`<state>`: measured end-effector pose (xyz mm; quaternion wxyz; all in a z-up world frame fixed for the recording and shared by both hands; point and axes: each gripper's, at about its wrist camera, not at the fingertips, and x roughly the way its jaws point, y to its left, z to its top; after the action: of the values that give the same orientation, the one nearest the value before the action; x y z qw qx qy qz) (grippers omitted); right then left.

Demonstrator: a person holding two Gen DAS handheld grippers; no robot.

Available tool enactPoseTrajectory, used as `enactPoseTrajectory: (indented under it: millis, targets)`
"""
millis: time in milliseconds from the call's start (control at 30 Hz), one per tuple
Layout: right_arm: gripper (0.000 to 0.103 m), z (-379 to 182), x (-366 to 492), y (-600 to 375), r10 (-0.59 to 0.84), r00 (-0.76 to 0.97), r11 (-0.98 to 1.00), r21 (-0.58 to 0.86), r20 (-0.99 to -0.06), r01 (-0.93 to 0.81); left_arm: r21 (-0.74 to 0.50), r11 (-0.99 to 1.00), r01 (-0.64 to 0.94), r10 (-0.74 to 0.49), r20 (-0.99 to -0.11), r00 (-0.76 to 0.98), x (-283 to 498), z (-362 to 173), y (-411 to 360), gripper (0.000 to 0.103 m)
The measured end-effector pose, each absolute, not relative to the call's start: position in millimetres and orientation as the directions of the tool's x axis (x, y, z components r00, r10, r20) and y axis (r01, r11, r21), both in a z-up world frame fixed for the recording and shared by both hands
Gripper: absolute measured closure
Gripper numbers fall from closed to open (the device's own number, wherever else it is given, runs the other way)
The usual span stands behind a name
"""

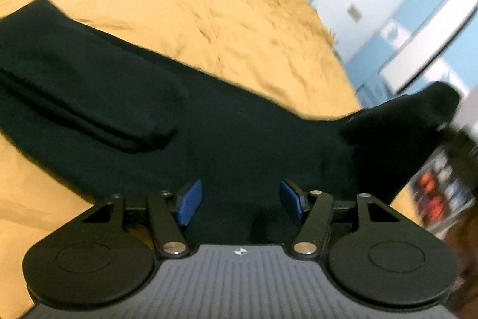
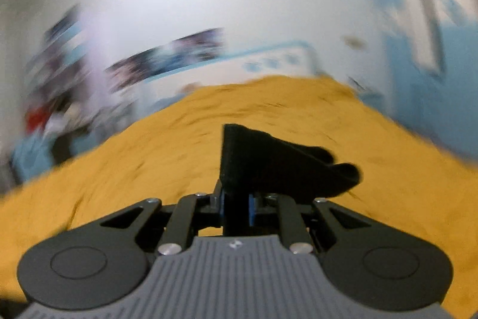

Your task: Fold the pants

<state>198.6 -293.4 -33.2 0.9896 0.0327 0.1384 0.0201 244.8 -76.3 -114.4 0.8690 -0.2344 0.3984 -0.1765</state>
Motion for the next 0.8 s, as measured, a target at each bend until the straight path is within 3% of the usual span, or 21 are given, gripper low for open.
enactPoseTrajectory:
  millis: [133, 233, 300, 367, 500, 800]
  targets:
    - [0.092, -59.5, 214.0, -230.5, 0.154, 0.918, 0.974, -0.098, -0.366, -0.202, -0.606, 0.793, 0.056, -0.489, -0.579, 0.653, 243.8, -106.6, -38.9, 0.032]
    - [0.089, -101.0, 230.6, -194.6, 0.182, 0.820, 0.934, -0.166, -0.543, -0.317, -0.610, 0.792, 0.026, -0.472, -0.585, 0.660, 244.3, -108.3, -21.1, 0.032]
    - [0.080, -127.3, 234.4, -176.7, 0.189, 0.739, 0.900, -0.188, -0.646, -0.394, -0.614, 0.789, 0.009, -0.468, -0.592, 0.656, 244.9, -111.2, -15.5, 0.032]
    - [0.067, -127.1, 224.8, -169.9, 0.203, 0.753, 0.881, -0.218, -0.626, -0.419, -0.624, 0.781, 0.005, -0.477, -0.592, 0.650, 245.4, -114.3, -14.5, 0.032]
    - [0.067, -99.3, 213.4, -195.3, 0.303, 0.761, 0.911, -0.060, -0.573, -0.408, -0.615, 0.788, 0.038, -0.496, -0.596, 0.631, 248.1, -115.4, -25.3, 0.031]
    - [0.067, -90.0, 189.6, -263.1, 0.166, 0.849, 0.982, 0.003, -0.502, -0.191, -0.653, 0.757, 0.026, -0.549, -0.614, 0.567, 266.8, -127.9, -56.8, 0.024]
